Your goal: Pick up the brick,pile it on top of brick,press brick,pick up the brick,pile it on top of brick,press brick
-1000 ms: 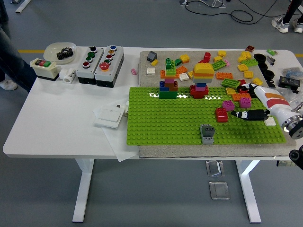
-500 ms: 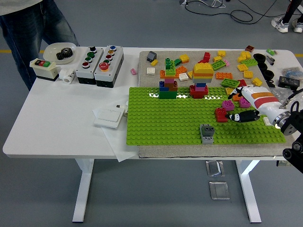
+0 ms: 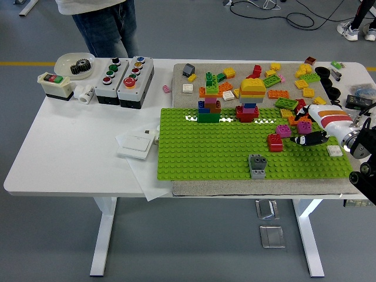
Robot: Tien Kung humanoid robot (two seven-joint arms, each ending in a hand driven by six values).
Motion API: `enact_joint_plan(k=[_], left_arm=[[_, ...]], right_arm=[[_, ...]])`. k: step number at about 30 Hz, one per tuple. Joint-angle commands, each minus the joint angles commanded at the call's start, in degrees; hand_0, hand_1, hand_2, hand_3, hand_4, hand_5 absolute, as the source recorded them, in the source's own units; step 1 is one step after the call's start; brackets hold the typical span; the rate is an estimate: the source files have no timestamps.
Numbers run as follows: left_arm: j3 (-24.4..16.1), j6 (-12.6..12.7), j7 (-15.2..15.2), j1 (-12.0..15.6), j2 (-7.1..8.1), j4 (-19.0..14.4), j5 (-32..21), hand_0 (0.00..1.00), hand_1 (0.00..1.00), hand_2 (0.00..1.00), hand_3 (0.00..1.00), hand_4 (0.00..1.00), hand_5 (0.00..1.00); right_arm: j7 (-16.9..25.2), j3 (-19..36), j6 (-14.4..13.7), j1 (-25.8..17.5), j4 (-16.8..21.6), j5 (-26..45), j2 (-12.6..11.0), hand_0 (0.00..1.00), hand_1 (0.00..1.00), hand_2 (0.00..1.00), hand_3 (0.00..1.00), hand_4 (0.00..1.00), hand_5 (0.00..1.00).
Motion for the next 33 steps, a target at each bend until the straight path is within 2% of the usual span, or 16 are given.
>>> enact_joint_plan(k=[11, 21, 33], left_arm=[[1.0, 0.01, -0.08, -0.15, 0.04, 0.0, -0.77, 0.785, 0.711, 0.608, 0.542, 0.537, 0.552], [1.9, 0.09, -0.14, -0.47, 0.06, 0.0, -1.55, 0.781, 0.714, 0.606, 0.542, 0.537, 0.553], [2.4, 0.24, -0.24, -0.68, 0.0, 0.0, -1.67, 0.781, 0.717, 0.605, 0.541, 0.536, 0.554]], right_arm=[[-0.23, -2.0, 0.8, 2.77, -5.6, 0.18, 1.99, 0.707, 0.695, 0.749, 0.751, 0.899, 0.361], [0.81, -5.03, 0.24, 4.16, -9.99, -1.67, 3.33, 0.699, 0.689, 0.738, 0.709, 0.875, 0.383], [1.65, -6.12, -0.61, 5.05, -11.67, -2.34, 3.21, 0.691, 0.687, 0.728, 0.663, 0.849, 0.401]])
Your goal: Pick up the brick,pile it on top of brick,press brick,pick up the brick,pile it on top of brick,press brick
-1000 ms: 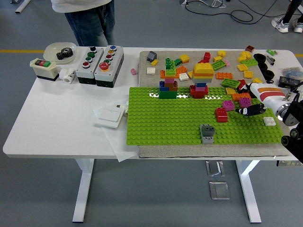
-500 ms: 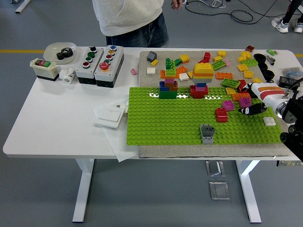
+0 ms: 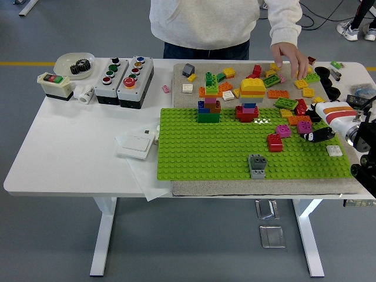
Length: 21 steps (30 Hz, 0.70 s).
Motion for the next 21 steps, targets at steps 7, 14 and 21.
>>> enact_joint_plan(k=[7, 14, 21], left_arm=[[-0.66, 0.08, 0.07, 0.13, -0.11, 0.0, 0.63, 0.78, 0.718, 0.604, 0.541, 0.535, 0.553], [-1.13, 0.14, 0.16, 0.32, -0.17, 0.0, 1.12, 0.78, 0.716, 0.604, 0.541, 0.535, 0.554], [-1.67, 0.14, 0.3, 0.59, -0.2, 0.0, 1.68, 0.782, 0.722, 0.604, 0.541, 0.536, 0.555]], right_arm=[[0.18, 0.09, -0.13, -0.04, 0.25, -0.04, 0.1, 0.69, 0.686, 0.728, 0.656, 0.842, 0.408], [0.34, 0.53, -0.3, -0.27, 0.77, -0.13, -0.19, 0.691, 0.686, 0.728, 0.645, 0.835, 0.413], [0.42, 0.8, -0.33, -0.47, 1.26, -0.37, -0.5, 0.693, 0.687, 0.728, 0.64, 0.828, 0.417]])
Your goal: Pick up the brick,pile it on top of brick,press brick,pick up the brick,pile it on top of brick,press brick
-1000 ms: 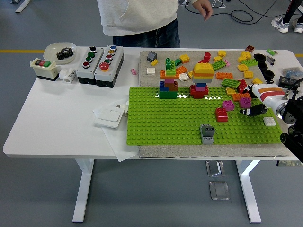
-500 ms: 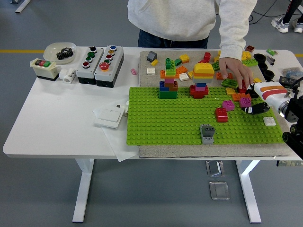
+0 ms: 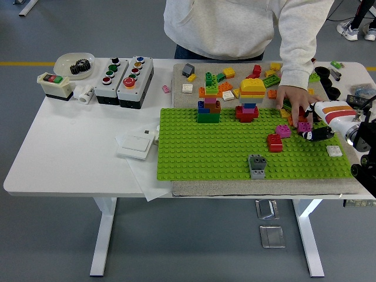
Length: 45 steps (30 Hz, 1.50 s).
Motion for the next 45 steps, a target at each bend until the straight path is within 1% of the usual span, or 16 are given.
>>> enact_joint_plan(k=[15, 26, 38, 42, 45], left_arm=[[0.46, -0.12, -0.08, 0.16, -0.08, 0.0, -0.41, 0.781, 0.722, 0.605, 0.54, 0.535, 0.551], [0.2, -0.17, -0.12, 0.11, -0.04, 0.0, -0.1, 0.781, 0.72, 0.606, 0.54, 0.535, 0.553], [0.21, -0.22, -0.13, 0.08, -0.05, 0.0, -0.24, 0.78, 0.721, 0.607, 0.541, 0.535, 0.552], [0.37, -0.25, -0.14, 0.01, -0.09, 0.0, -0.42, 0.78, 0.721, 0.607, 0.541, 0.535, 0.552], [-0.14, -0.26, -0.07, 0.14, -0.14, 0.0, 0.01, 0.78, 0.721, 0.607, 0.541, 0.535, 0.551]], right_arm=[[0.91, 0.04, 0.03, -0.24, 2.14, -0.18, -1.09, 0.69, 0.686, 0.724, 0.621, 0.817, 0.419], [0.38, 0.8, -0.39, -0.02, 2.04, 0.34, -1.01, 0.69, 0.685, 0.723, 0.615, 0.815, 0.418], [0.0, 0.82, -0.02, -0.07, 2.24, 0.62, -1.04, 0.694, 0.687, 0.726, 0.613, 0.811, 0.408], [-0.07, 1.77, -0.11, -0.3, 2.91, 1.45, -1.53, 0.694, 0.687, 0.726, 0.613, 0.811, 0.408], [-0.31, 3.49, -0.73, -0.92, 4.07, 3.26, -1.88, 0.693, 0.687, 0.726, 0.613, 0.809, 0.402]])
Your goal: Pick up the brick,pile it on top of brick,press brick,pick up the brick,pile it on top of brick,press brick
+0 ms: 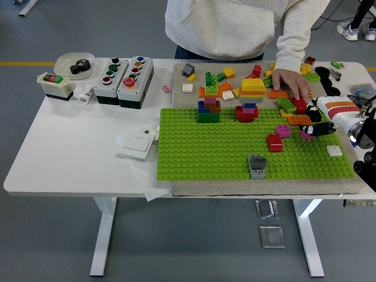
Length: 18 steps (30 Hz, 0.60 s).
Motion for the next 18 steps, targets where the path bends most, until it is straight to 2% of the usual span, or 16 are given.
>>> enact_joint_plan(k=[7, 18], left_arm=[[-1.3, -0.02, 0.3, 0.15, -0.06, 0.0, 1.52, 0.779, 0.719, 0.606, 0.541, 0.535, 0.551], [-1.06, -0.06, 0.15, 0.11, -0.08, 0.0, 0.84, 0.779, 0.721, 0.606, 0.541, 0.536, 0.551]], right_arm=[[-0.33, 2.58, -0.89, -0.84, 3.02, 1.07, -1.41, 0.693, 0.684, 0.724, 0.609, 0.808, 0.401], [-0.56, 4.03, -0.85, -0.95, 4.46, 1.06, -2.61, 0.693, 0.679, 0.717, 0.591, 0.805, 0.399]])
